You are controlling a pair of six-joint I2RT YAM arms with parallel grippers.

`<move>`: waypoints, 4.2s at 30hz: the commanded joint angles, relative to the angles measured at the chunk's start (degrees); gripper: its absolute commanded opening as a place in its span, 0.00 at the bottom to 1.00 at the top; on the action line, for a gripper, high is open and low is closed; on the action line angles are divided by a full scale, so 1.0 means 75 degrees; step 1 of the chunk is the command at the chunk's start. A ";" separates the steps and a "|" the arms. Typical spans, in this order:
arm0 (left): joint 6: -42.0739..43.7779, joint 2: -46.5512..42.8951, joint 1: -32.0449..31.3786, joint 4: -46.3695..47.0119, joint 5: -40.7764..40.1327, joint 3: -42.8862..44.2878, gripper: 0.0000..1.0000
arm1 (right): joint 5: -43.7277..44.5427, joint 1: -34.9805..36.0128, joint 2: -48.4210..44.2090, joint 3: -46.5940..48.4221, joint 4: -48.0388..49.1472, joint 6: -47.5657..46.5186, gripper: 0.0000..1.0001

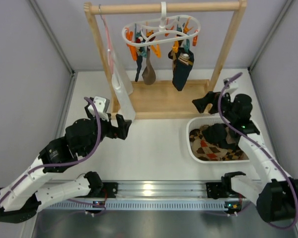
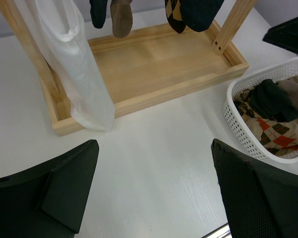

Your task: Remove the socks clipped to the hanger

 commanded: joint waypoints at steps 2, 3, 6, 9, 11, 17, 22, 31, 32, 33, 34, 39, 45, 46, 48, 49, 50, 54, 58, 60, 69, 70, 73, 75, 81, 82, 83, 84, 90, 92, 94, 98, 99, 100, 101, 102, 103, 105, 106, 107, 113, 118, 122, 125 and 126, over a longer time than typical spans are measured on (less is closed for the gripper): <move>0.0054 -0.0052 -0.0024 0.0100 -0.0031 -0.0014 0.98 | 0.0879 0.1587 0.1245 0.2015 0.0767 -0.1717 0.95; 0.0042 -0.0051 -0.0024 0.0100 -0.0008 0.0009 0.98 | 0.1011 0.1799 0.1828 0.2285 0.0696 -0.1791 0.95; 0.0042 -0.0063 -0.0024 0.0088 0.0039 0.0021 0.98 | 0.1292 0.2000 0.2735 0.2932 0.1045 -0.1757 0.92; 0.0066 -0.0121 -0.0024 0.0100 0.0109 -0.0014 0.98 | 0.1667 0.2000 0.3321 0.3295 0.1363 -0.1873 0.91; 0.0113 -0.0122 -0.0024 0.0088 0.0145 -0.0072 0.98 | 0.1727 0.2000 0.3602 0.3530 0.1375 -0.2025 0.90; 0.0101 -0.0110 -0.0024 0.0100 0.0051 -0.0225 0.98 | 0.2147 0.2000 0.3616 0.3297 0.1703 -0.1991 0.88; 0.0113 0.0054 -0.0012 0.0100 0.0074 -0.0248 0.98 | 0.2021 0.1883 0.3580 0.3027 0.1867 -0.2003 0.87; 0.0078 0.0148 -0.0024 0.0100 0.0098 -0.0248 0.98 | 0.1098 0.1321 0.3838 0.3108 0.2031 -0.1897 0.87; 0.0078 0.0159 -0.0024 0.0088 0.0086 -0.0237 0.98 | 0.0931 0.1309 0.3977 0.3190 0.1973 -0.1967 0.87; 0.0078 0.0183 -0.0024 0.0100 0.0098 -0.0213 0.98 | 0.0756 0.1297 0.4072 0.3388 0.1926 -0.1979 0.87; 0.0078 0.0206 -0.0012 0.0088 0.0121 -0.0202 0.98 | 0.0441 0.1286 0.4177 0.3459 0.1937 -0.1979 0.87; -0.0121 0.0323 -0.0012 0.0111 0.0332 -0.0038 0.98 | -0.0335 0.1297 0.4822 0.3695 0.2557 -0.1629 0.60; -0.0846 0.0604 -0.0012 0.0088 -0.0452 0.0571 0.98 | -0.0372 0.1543 0.4870 0.3074 0.3764 -0.1323 0.15; -0.0929 0.0663 -0.0024 0.0088 -0.0546 0.0850 0.98 | -0.0127 0.1590 0.4777 0.2981 0.3916 -0.1265 0.04; -0.1047 0.0944 -0.0024 0.0088 -0.0523 0.1215 0.98 | 0.0178 0.1695 0.4659 0.2642 0.4337 -0.1183 0.00; -0.1082 0.1049 -0.0024 0.0100 -0.0488 0.1611 0.98 | 0.0319 0.1730 0.4461 0.2524 0.4409 -0.1125 0.00; -0.1094 0.1305 -0.0024 0.0088 -0.0500 0.1801 0.98 | 0.0483 0.1777 0.4343 0.2395 0.4491 -0.1124 0.00; -0.1060 0.2231 -0.0024 0.0088 -0.0523 0.3065 0.98 | 0.1852 0.2456 0.3582 0.1411 0.4691 -0.1369 0.00; -0.0849 0.3623 -0.0024 0.0041 -0.0464 0.4913 0.98 | 0.3340 0.3426 0.2914 0.0871 0.4505 -0.1849 0.00; -0.0721 0.4071 -0.0024 0.0029 -0.0535 0.5468 0.98 | 0.3904 0.3815 0.2807 0.0882 0.4305 -0.2072 0.00; 0.0462 0.6228 -0.0363 0.0006 -0.1836 0.8070 0.98 | 0.6108 0.5876 0.2947 0.1396 0.3930 -0.3174 0.00; 0.0569 0.6357 -0.0375 0.0018 -0.1731 0.8455 0.98 | 0.6318 0.6018 0.3087 0.1479 0.3930 -0.3279 0.00; 0.1061 0.6978 -0.0375 0.0029 -0.1835 0.9113 0.98 | 0.6822 0.6558 0.3426 0.1819 0.3964 -0.3583 0.00; 0.1504 0.7587 -0.0375 0.0030 -0.2010 0.9850 0.98 | 0.7185 0.6898 0.3614 0.2077 0.4000 -0.3795 0.00; 0.2163 0.8854 -0.0282 0.0018 -0.2633 1.0943 0.98 | 0.7316 0.7227 0.4061 0.2475 0.4023 -0.3726 0.00; 0.2163 0.8878 -0.0212 0.0018 -0.2517 1.0874 0.98 | 0.7305 0.7250 0.4096 0.2487 0.4012 -0.3714 0.00; 0.2129 0.8902 -0.0014 0.0029 -0.2214 1.0722 0.98 | 0.7293 0.7273 0.4096 0.2511 0.4012 -0.3702 0.00; 0.2082 0.8913 0.0092 0.0041 -0.2141 1.0662 0.97 | 0.7305 0.7285 0.4107 0.2522 0.4000 -0.3690 0.00; 0.1906 0.8855 0.0644 0.0041 -0.1836 1.0217 0.88 | 0.7328 0.7332 0.4108 0.2534 0.3918 -0.3725 0.00; 0.1906 0.8832 0.0644 0.0041 -0.1824 1.0170 0.81 | 0.7317 0.7321 0.4143 0.2569 0.3883 -0.3725 0.00; 0.1906 0.8761 0.0644 0.0041 -0.1766 1.0088 0.81 | 0.7317 0.7321 0.4189 0.2616 0.3801 -0.3725 0.00; 0.1859 0.8726 0.0667 0.0041 -0.1590 1.0017 0.81 | 0.7270 0.7321 0.4178 0.2640 0.3801 -0.3679 0.00; 0.1870 0.8772 0.0679 0.0041 -0.1578 1.0017 0.81 | 0.7223 0.7321 0.4166 0.2640 0.3789 -0.3632 0.00; 0.1882 0.8796 0.0679 0.0041 -0.1566 1.0017 0.81 | 0.7188 0.7332 0.4166 0.2663 0.3766 -0.3609 0.00; 0.1882 0.8808 0.0679 0.0041 -0.1566 1.0017 0.81 | 0.7176 0.7332 0.4155 0.2686 0.3742 -0.3597 0.00; 0.1871 0.8831 0.0679 0.0041 -0.1543 1.0017 0.81 | 0.7164 0.7321 0.4189 0.2721 0.3696 -0.3597 0.00; 0.1847 0.8831 0.0679 0.0041 -0.1473 0.9994 0.81 | 0.7164 0.7321 0.4201 0.2791 0.3591 -0.3597 0.00; 0.1824 0.8855 0.0668 0.0030 -0.1449 0.9982 0.81 | 0.7129 0.7321 0.4248 0.2874 0.3473 -0.3608 0.00; 0.1835 0.8878 0.0668 0.0041 -0.1484 0.9994 0.80 | 0.7129 0.7321 0.4260 0.2909 0.3449 -0.3620 0.00; 0.1870 0.8902 0.0668 0.0053 -0.1531 1.0006 0.81 | 0.7117 0.7332 0.4248 0.2909 0.3437 -0.3632 0.00; 0.2163 0.9276 0.0668 0.0053 -0.1742 1.0310 0.77 | 0.7094 0.7438 0.4295 0.3015 0.3297 -0.3702 0.00; 0.2163 0.9335 0.0668 0.0053 -0.1672 1.0310 0.68 | 0.7070 0.7485 0.4400 0.3097 0.3261 -0.3725 0.00; 0.2163 0.9382 0.0679 0.0053 -0.1765 1.0392 0.55 | 0.7094 0.7520 0.4401 0.3073 0.3250 -0.3737 0.00; 0.2163 0.9429 0.0679 0.0064 -0.1789 1.0462 0.43 | 0.7094 0.7520 0.4400 0.3027 0.3250 -0.3725 0.00; 0.2349 0.9441 0.0679 0.0065 -0.1789 1.0474 0.39 | 0.7105 0.7520 0.4401 0.2992 0.3250 -0.3725 0.00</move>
